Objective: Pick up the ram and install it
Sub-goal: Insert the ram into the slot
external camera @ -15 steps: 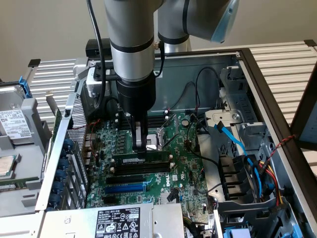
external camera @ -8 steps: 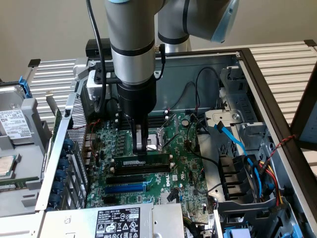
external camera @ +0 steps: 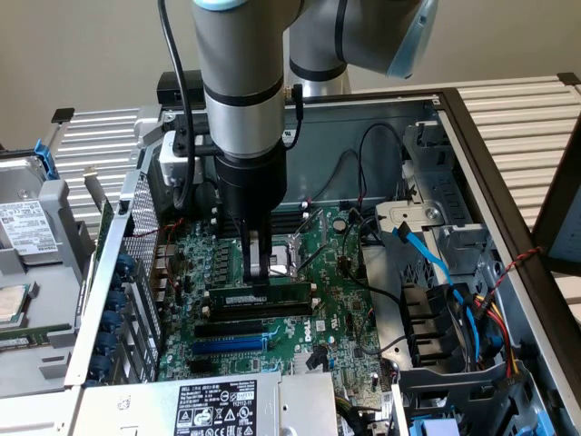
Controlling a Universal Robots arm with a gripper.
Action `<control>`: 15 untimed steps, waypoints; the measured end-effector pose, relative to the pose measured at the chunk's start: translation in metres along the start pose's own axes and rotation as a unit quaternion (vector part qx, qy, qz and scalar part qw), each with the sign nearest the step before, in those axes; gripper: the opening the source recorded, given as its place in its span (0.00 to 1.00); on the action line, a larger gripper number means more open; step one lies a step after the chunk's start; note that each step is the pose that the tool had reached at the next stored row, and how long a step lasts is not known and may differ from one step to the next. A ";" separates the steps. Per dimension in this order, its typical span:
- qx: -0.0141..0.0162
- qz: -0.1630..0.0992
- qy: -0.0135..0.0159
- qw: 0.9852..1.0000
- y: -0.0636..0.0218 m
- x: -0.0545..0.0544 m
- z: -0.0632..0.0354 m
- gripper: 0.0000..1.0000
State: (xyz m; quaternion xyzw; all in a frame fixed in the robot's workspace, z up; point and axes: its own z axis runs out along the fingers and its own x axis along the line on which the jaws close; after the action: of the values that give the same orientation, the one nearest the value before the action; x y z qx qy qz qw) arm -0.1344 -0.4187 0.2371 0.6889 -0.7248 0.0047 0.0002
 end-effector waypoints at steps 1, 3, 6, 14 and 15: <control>0.000 0.000 0.000 1.000 0.0000 0.000 0.0000 0.12; 0.000 0.000 0.000 1.000 0.0000 0.000 0.0000 0.12; -0.001 0.000 0.000 1.000 -0.0001 0.000 0.0011 0.12; -0.002 0.003 0.000 1.000 0.0015 -0.001 0.0015 0.12; -0.002 0.003 0.000 1.000 0.0015 -0.001 0.0017 0.12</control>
State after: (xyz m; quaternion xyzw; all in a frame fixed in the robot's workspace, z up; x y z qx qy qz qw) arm -0.1358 -0.4178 0.2354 0.6868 -0.7268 0.0035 0.0011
